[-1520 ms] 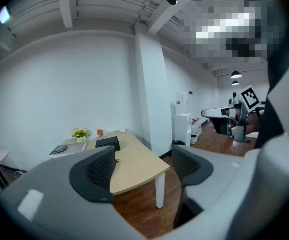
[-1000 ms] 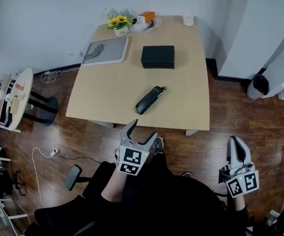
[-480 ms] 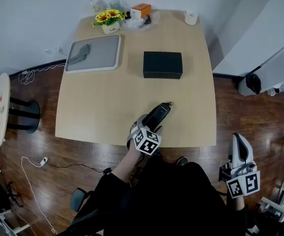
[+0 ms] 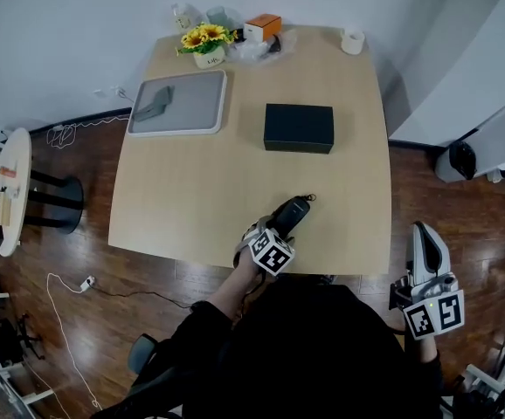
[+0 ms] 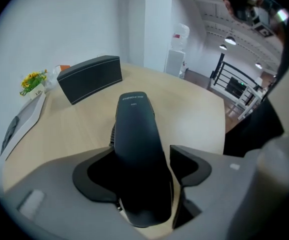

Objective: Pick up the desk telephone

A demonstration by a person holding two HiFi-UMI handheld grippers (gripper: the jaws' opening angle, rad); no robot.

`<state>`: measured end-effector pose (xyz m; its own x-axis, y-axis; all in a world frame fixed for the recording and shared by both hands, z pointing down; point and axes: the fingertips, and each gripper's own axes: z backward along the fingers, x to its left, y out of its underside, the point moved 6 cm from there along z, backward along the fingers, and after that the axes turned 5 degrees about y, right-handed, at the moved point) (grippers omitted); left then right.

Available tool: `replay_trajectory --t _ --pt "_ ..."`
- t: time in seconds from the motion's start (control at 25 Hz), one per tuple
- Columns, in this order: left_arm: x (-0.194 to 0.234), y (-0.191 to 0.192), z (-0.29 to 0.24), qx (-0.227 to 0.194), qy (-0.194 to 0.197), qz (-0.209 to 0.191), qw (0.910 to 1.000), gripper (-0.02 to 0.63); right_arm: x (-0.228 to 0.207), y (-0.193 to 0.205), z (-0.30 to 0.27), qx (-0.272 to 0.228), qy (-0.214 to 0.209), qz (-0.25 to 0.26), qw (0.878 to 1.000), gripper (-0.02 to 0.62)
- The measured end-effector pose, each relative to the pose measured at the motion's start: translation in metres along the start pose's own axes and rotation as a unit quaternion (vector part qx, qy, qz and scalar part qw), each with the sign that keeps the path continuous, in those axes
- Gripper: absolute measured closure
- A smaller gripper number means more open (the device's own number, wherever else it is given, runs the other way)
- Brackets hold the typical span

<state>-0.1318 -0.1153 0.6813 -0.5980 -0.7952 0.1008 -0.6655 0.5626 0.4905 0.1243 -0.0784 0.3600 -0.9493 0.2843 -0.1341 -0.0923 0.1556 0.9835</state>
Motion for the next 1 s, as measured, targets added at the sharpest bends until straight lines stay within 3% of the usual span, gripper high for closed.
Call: replay_trajectory --t 0.12,0.28,0.4,0.52,0.64,0.8,1.0 --pt "-0.001 0.003 -0.006 0.012 -0.023 -0.021 0.9994 0.294 -0.004 0.001 -0.006 -0.001 -0.009 -0.002 1.0 0.595" --pt "0.002 0.004 -0.005 -0.009 -0.031 -0.02 0.9993 0.3 -0.013 0.007 -0.007 0.005 -0.006 -0.011 1.0 0.595" --pt "0.005 0.004 -0.002 -0.022 -0.019 0.025 0.9993 0.337 -0.02 0.011 -0.006 0.009 -0.004 -0.017 1.0 0.595" --pt "0.01 -0.002 0.012 -0.037 0.012 0.107 0.9935 0.341 -0.026 0.009 -0.007 0.005 -0.004 -0.021 1.0 0.595" --pt "0.017 -0.026 0.051 -0.094 0.007 0.144 0.9851 0.341 -0.031 0.01 -0.009 0.001 -0.007 -0.025 1.0 0.595" --pt "0.021 -0.087 0.146 -0.226 -0.038 0.121 0.9658 0.341 -0.033 0.008 -0.015 -0.002 -0.023 -0.027 0.999 0.595" --pt "0.016 -0.137 0.261 -0.358 -0.117 0.076 0.923 0.339 -0.029 0.007 -0.025 -0.009 -0.047 -0.028 0.998 0.595"
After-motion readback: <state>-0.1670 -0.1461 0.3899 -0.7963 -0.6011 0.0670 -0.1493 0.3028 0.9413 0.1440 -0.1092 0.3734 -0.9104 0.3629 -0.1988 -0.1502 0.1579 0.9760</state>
